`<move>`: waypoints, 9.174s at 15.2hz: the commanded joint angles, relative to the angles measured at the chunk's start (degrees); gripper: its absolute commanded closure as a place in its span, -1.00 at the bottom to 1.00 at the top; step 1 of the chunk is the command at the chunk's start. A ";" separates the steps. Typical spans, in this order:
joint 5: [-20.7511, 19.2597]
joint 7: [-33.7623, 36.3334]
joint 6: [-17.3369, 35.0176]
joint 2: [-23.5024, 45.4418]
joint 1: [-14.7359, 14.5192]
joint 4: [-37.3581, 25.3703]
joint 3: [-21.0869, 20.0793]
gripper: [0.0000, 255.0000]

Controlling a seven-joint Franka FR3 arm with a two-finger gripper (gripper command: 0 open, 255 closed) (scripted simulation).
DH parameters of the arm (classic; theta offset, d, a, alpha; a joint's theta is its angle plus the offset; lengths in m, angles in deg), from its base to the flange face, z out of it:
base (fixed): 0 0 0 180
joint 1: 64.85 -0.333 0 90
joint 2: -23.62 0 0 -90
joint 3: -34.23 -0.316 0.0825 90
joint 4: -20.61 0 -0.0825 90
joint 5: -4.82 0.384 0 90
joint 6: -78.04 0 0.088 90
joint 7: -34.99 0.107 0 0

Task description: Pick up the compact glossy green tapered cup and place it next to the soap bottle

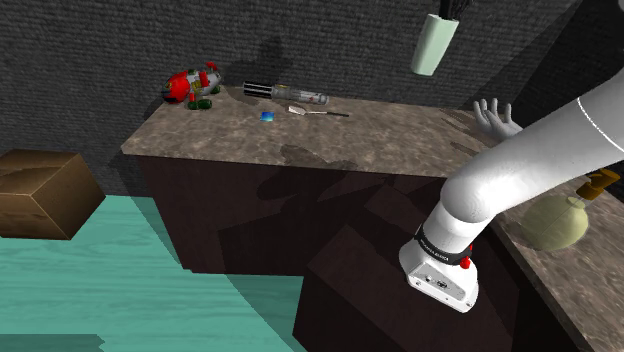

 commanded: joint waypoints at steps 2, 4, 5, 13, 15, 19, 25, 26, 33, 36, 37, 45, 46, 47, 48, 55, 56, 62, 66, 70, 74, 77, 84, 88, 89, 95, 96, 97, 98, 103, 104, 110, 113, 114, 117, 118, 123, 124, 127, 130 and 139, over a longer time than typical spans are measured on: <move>-2.23 -1.05 -1.63 -5.22 1.46 3.16 -0.22 1.00; -3.66 -1.95 -2.70 -8.60 2.54 5.20 -0.23 1.00; -4.37 -2.45 -3.29 -10.23 3.09 6.10 -0.20 1.00; -10.06 -7.98 -8.98 -21.79 7.66 10.78 0.89 1.00; -11.58 -9.74 -10.59 -24.26 8.75 11.26 1.39 1.00; -14.83 -13.65 -13.91 -28.69 10.74 11.45 2.67 1.00; -20.32 -20.58 -18.86 -33.98 13.23 9.85 5.11 1.00; -21.33 -21.84 -19.67 -34.70 13.56 9.37 5.57 1.00; -29.01 -31.62 -24.87 -38.52 15.11 4.41 9.12 1.00; -32.66 -36.32 -26.78 -39.49 15.34 1.42 10.80 1.00; -33.91 -37.96 -27.36 -39.71 15.36 0.32 11.39 1.00; -44.47 -52.45 -30.75 -39.76 14.33 -10.75 16.74 1.00; -45.83 -54.44 -31.00 -39.54 14.03 -12.44 17.53 1.00; -47.19 -56.46 -31.20 -39.27 13.67 -14.22 18.36 1.00; -48.54 -58.54 -31.37 -38.94 13.26 -16.08 19.24 1.00; -55.07 -68.28 -30.84 -38.15 11.17 -24.04 24.11 1.00; -55.07 -67.83 -30.43 -38.93 11.64 -22.74 24.04 1.00; -55.33 -65.52 -28.08 -43.28 14.18 -15.62 24.05 1.00; -55.75 -64.31 -26.57 -45.96 15.66 -11.37 24.40 1.00; -56.35 -63.30 -25.11 -48.49 17.01 -7.46 24.97 1.00; -57.11 -62.46 -23.69 -50.88 18.27 -3.83 25.74 1.00; -57.77 -61.93 -22.65 -52.60 19.17 -1.29 26.42 1.00; -59.61 -60.95 -20.28 -56.38 21.16 4.15 28.35 1.00; -60.84 -60.54 -18.96 -58.40 22.25 6.97 29.65 1.00; -61.16 -60.45 -18.63 -58.89 22.52 7.64 30.00 1.00; -63.26 -60.04 -16.69 -61.71 24.09 11.42 32.25 1.00; -63.64 -59.99 -16.37 -62.16 24.35 12.01 32.65 1.00; -64.02 -59.94 -16.05 -62.61 24.60 12.58 33.06 1.00; -64.40 -59.90 -15.73 -63.05 24.86 13.15 33.48 1.00; -66.43 -59.76 -14.14 -65.17 26.11 15.80 35.68 1.00; -66.86 -59.75 -13.82 -65.58 26.35 16.29 36.14 1.00; -69.52 -59.74 -11.92 -67.91 27.80 19.03 39.05 1.00; -70.93 -59.78 -10.97 -69.01 28.51 20.24 40.59 1.00; -71.17 -59.79 -10.80 -69.18 28.63 20.44 40.86 1.00; -71.17 -59.79 -10.80 -69.19 28.63 20.44 40.86 1.00; -71.17 -59.79 -10.80 -69.19 28.63 20.44 40.86 1.00; -71.17 -59.80 -10.80 -69.19 28.63 20.44 40.86 -1.00; -71.17 -59.80 -10.80 -69.19 28.63 20.44 40.86 -1.00; -71.17 -59.80 -10.80 -69.19 28.63 20.44 40.86 -1.00; -67.82 -59.78 -13.19 -66.36 26.66 17.03 37.12 -1.00; -66.98 -59.81 -13.80 -65.55 26.14 16.04 36.21 -1.00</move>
